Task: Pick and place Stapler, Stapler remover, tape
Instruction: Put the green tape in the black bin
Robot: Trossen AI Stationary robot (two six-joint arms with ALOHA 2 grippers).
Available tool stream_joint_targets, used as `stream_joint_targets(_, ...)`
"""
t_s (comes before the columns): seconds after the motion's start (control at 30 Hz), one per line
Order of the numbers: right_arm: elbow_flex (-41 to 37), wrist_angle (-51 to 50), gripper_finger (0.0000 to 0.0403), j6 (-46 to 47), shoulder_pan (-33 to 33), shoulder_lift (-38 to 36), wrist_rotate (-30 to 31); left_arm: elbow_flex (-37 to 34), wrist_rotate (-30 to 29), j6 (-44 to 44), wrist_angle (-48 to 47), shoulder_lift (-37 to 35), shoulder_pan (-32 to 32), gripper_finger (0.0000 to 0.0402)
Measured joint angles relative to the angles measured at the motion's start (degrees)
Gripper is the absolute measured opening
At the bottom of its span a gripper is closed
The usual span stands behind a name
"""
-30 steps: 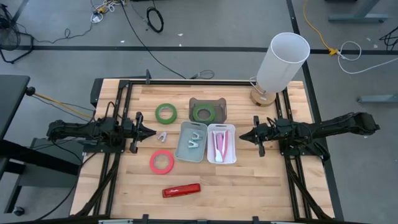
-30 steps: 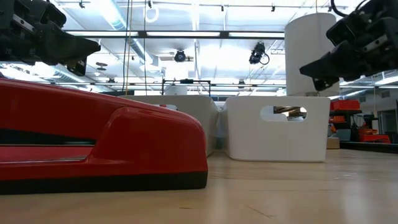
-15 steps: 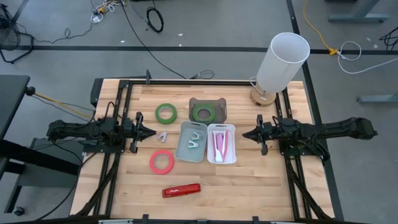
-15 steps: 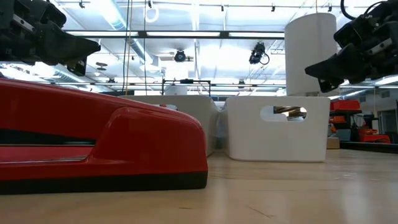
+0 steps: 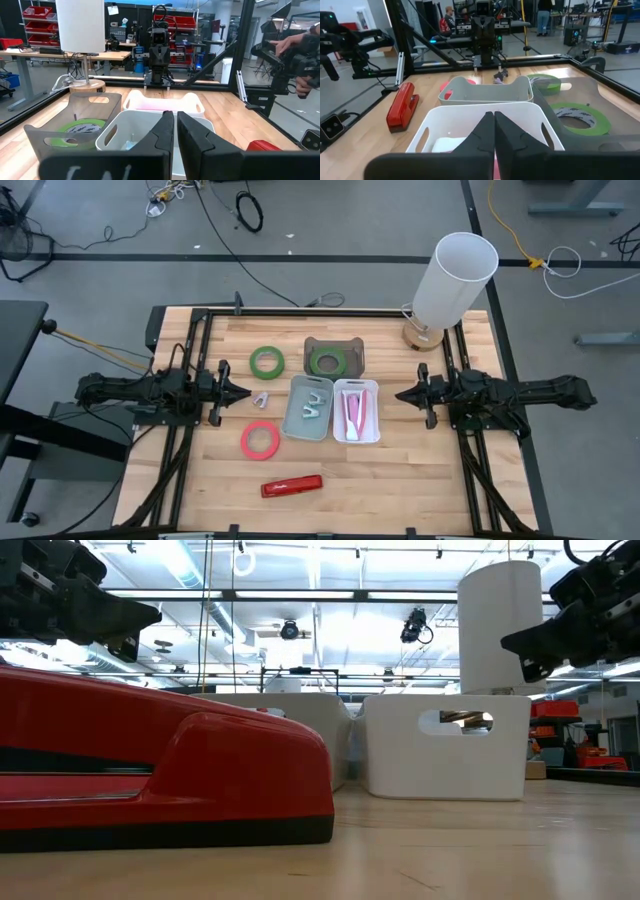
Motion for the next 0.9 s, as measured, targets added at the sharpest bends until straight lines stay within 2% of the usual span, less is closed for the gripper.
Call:
stream_joint_targets(0.4,0.02,-6.17,0.0004,1.51,0.00,-7.65,0.02,0.00,0.00,-0.02,0.00,0.00,0.00,0.0028)
stream_joint_targets(0.9,0.02,-6.10,0.0004,1.49,0.00,-12.01,0.02,0.00,-0.01,-0.01,-0.01,0.00,0.00,0.0028)
